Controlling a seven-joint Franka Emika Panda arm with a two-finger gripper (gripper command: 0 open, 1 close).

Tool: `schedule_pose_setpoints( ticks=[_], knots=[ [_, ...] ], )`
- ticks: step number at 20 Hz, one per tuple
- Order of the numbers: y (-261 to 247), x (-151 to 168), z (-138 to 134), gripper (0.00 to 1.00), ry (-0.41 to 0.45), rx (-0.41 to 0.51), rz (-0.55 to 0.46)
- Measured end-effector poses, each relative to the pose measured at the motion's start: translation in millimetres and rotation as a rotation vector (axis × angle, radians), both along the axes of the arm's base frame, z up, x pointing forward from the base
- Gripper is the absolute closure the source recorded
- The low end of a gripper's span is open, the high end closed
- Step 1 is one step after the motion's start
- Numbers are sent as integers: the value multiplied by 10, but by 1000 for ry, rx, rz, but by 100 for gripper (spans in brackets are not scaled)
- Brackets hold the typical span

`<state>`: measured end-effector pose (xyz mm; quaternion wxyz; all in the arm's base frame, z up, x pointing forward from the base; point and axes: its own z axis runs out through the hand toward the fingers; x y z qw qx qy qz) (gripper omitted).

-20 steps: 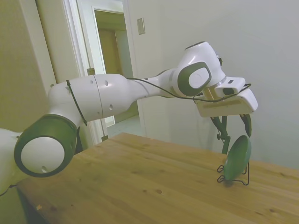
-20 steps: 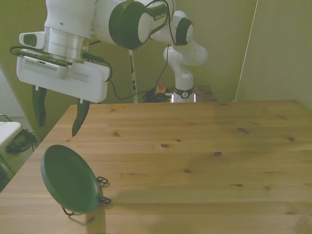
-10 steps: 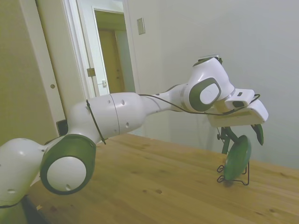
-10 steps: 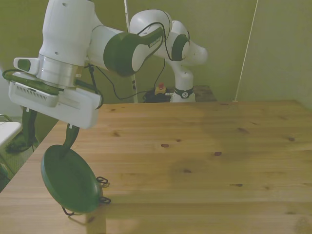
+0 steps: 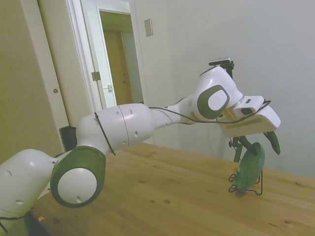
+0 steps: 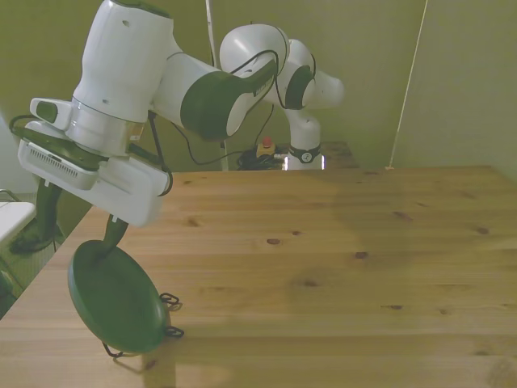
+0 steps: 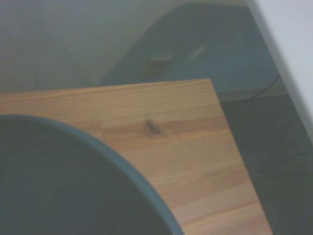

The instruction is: Unload the plate

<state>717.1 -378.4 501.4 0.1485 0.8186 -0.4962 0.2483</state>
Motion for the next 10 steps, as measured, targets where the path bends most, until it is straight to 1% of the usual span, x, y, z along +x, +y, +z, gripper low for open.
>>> schedule_pose_setpoints(
  ticks=[10],
  knots=[
    [33,38,-150,100,31,7,-13]
  ],
)
